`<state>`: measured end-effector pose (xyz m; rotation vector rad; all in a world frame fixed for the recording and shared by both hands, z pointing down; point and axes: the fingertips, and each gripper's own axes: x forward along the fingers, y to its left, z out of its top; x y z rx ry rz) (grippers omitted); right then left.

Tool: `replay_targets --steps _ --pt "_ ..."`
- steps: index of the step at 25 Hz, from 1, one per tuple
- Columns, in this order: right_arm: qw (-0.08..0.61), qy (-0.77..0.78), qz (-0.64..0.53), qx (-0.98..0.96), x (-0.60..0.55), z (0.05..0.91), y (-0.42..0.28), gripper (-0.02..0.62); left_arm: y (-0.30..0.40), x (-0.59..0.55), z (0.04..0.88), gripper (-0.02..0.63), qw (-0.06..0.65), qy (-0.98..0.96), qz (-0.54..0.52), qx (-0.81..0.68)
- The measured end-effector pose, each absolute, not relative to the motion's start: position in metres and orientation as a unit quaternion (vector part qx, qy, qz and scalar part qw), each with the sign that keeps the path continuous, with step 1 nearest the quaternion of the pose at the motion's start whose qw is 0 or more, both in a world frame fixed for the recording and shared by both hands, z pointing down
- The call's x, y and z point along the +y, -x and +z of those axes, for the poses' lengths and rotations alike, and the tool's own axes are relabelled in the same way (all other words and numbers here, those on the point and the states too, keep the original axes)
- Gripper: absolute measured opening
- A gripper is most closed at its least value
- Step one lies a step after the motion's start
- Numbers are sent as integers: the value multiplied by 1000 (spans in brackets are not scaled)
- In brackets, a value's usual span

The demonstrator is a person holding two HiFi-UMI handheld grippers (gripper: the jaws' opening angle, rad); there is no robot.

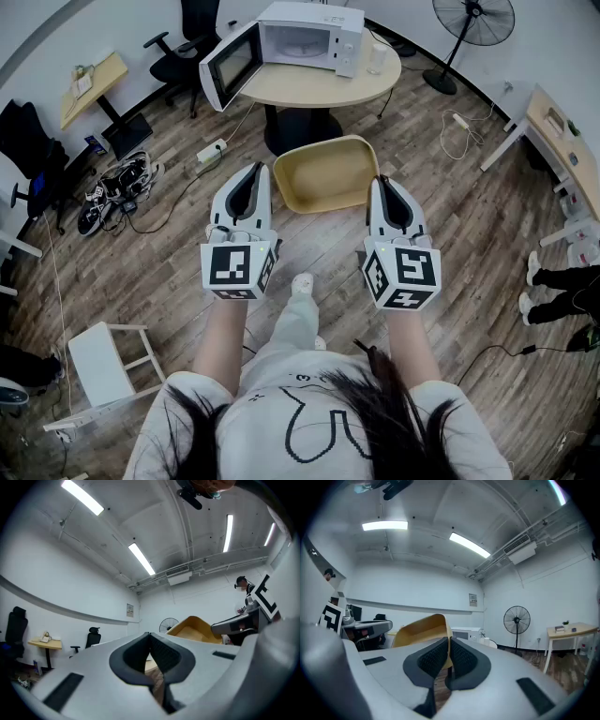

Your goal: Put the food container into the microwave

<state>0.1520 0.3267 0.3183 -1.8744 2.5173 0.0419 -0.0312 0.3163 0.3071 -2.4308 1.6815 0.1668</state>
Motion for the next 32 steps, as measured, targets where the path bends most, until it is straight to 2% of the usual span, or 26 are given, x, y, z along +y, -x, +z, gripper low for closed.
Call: replay_targets --steps 10,22,32 --pt "-9 589 18 808 223 317 -155 38 27 209 299 9 98 812 69 570" --pt "-6 589 23 808 63 302 -129 38 64 52 285 9 96 804 75 582" --pt "-17 588 3 809 -7 313 -113 38 90 -12 302 9 75 798 66 595"
